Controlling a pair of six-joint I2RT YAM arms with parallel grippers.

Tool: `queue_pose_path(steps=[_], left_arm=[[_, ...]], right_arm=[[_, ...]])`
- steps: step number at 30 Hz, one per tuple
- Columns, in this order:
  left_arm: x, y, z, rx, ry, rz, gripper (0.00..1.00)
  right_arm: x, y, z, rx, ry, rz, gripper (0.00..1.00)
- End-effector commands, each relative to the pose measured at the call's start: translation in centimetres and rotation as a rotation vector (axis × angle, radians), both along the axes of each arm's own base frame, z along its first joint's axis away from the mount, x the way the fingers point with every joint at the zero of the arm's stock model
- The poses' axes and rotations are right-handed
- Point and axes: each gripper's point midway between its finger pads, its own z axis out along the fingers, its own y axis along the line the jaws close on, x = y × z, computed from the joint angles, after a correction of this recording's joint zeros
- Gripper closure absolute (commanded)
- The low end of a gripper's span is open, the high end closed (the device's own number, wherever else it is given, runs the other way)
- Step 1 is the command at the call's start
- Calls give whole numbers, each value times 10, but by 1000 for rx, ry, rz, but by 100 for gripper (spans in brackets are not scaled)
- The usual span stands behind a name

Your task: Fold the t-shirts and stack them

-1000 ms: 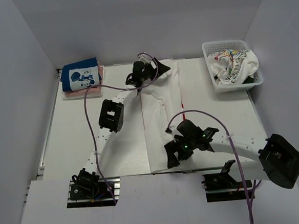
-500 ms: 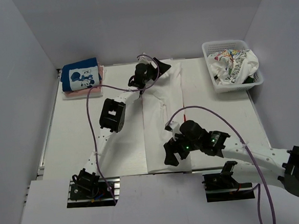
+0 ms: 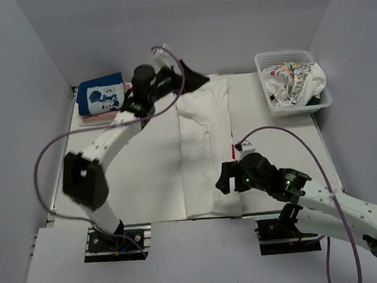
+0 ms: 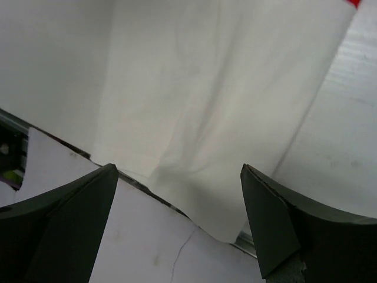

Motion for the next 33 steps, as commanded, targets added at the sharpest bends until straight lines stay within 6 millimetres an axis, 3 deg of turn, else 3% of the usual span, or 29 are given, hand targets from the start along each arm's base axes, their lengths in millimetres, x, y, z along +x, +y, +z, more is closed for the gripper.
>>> queue_pose_path(steps=[1,2,4,6,8,9,10,11,13,16,18,19,20,21,26,30,33], left_arm=[[-90,26,-86,159,215,-26,0],[-121,40,-143,216,349,-22,0],[-166,46,-169,261,428,-74,0],[-214,66,-206,378,566,-82,0],[-249,79,-234,436,668,-89,0],[-264,79,-231,416,671,-130,0],[-287,83,-246,430,710,-173,0],[-298,84,-248,422,733,-194,0],[-313,91,-253,442,759,-197,0],[-341,99,-283,513,846,-230,7],[-348,95,-288,517,862,-261,11],[-353,95,-294,528,884,-264,16],[-356,96,-299,544,896,-270,29],[-360,94,-304,570,915,-279,32],[-368,97,-325,653,935,-276,42],[-365,89,-329,659,920,-292,47],[-369,89,-338,685,936,-310,55]], right_arm=[[-14,-25,-36,-88,164,-146,10],[-24,-33,-51,-123,232,-163,10],[-34,-35,-59,-137,286,-147,10],[-48,-37,-74,-154,344,-112,10],[-53,-42,-84,-173,378,-126,10],[-54,-43,-86,-174,390,-129,10],[-53,-43,-87,-175,393,-133,10],[-54,-41,-85,-171,390,-122,10],[-53,-40,-85,-161,389,-120,10],[-56,-39,-88,-141,397,-111,10],[-55,-36,-89,-129,398,-104,10],[-56,-35,-90,-133,405,-97,10],[-56,-35,-90,-136,407,-93,10],[-57,-34,-91,-136,413,-90,10],[-64,-34,-102,-140,462,-74,10],[-67,-38,-105,-169,491,-87,10],[-71,-39,-109,-162,516,-98,15]])
